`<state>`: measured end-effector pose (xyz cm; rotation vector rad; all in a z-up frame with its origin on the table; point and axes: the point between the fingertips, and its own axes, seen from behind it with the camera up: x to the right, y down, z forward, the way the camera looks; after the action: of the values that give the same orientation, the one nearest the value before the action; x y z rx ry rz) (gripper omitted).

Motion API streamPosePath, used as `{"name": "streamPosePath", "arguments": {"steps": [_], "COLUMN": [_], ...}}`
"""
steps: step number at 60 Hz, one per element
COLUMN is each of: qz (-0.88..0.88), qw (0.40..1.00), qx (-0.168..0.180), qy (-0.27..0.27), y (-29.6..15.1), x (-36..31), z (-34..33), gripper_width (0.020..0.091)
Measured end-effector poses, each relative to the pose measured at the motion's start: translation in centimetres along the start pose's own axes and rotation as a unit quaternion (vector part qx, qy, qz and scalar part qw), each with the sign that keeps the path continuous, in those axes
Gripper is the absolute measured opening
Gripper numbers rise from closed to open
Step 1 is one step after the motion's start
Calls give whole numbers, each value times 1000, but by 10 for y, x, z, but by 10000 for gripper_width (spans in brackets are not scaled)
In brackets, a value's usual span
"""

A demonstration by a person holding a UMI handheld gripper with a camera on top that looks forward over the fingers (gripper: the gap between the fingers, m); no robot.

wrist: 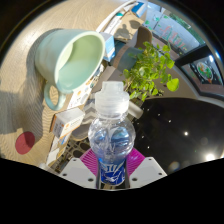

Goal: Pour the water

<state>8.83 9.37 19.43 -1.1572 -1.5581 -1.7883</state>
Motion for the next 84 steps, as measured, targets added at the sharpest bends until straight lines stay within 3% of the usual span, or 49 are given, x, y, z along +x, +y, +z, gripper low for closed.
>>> {"name": "streamPosePath", "arguments": {"steps": [7,19,28,37,46,57,68,84], "qz": [-81,-32,186,428,635,772,817,819], "qw": [997,999,979,894,749,580,496,481], "qx": [18,27,49,78,100,101,78,69], "qy": [7,-8,-65,-107,-164,-239,-283,-306], "y": [-17,-15,-4,21,40,43,32,22], "x": [-5,-1,10,32,31,-29,-99,-157], "z": [2,-2,-15,-29,-38,-33,-24,-34], "gripper_width": [317,320,320,322,322,322,320,328]}}
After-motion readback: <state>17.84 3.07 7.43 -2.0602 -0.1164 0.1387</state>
